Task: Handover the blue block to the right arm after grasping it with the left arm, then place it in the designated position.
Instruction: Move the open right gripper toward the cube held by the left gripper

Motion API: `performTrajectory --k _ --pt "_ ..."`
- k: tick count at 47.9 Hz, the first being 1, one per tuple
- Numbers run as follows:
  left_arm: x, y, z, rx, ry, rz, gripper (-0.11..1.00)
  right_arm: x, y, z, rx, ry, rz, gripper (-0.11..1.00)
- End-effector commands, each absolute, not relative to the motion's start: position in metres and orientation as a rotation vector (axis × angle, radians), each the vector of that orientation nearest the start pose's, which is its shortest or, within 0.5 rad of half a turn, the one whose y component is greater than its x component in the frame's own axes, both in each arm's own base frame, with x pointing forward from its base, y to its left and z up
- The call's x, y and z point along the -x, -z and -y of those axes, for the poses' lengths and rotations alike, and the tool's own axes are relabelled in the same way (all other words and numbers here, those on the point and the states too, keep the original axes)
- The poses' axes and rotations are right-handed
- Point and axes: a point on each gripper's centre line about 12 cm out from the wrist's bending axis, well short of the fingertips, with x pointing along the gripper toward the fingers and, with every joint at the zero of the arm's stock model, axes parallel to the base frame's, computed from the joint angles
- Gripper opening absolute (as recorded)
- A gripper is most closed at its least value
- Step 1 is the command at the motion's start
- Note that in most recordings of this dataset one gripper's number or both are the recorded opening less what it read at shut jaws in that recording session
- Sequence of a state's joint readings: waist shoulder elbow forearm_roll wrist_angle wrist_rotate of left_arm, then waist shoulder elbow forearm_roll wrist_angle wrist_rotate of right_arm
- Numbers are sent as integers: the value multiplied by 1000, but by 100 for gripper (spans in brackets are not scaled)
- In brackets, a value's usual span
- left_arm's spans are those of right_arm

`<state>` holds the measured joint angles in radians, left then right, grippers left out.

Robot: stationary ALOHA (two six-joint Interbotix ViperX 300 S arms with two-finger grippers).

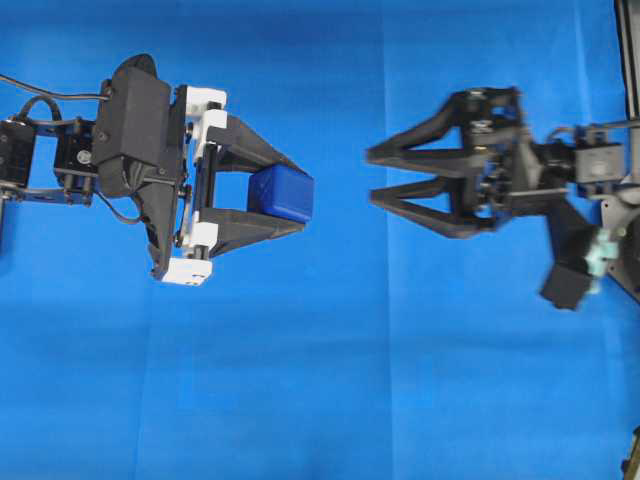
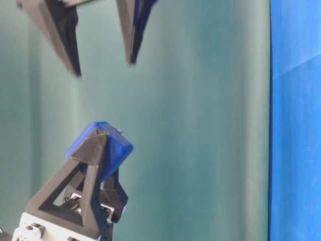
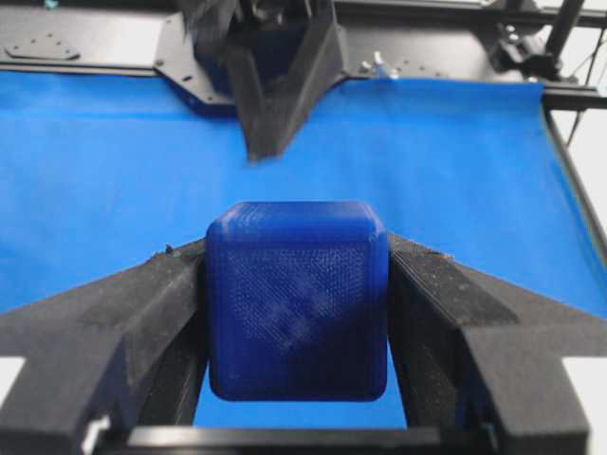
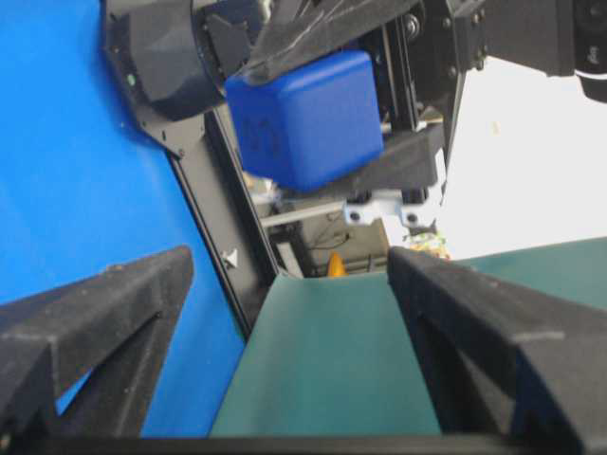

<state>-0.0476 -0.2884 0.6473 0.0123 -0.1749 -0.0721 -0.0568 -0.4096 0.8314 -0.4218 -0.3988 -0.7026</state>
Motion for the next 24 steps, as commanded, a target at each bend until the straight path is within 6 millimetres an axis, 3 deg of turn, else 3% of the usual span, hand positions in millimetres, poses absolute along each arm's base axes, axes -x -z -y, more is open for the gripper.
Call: performTrajectory --k 1,13,24 --pt "-368 -319 17 58 44 -141 46 -341 -309 0 1089 -111 39 96" --pt "-368 -319 17 61 44 -141 46 -382 -307 -8 1086 -141 48 96" --pt "-368 -319 17 61 44 -141 46 -404 -311 -10 1088 -141 56 96"
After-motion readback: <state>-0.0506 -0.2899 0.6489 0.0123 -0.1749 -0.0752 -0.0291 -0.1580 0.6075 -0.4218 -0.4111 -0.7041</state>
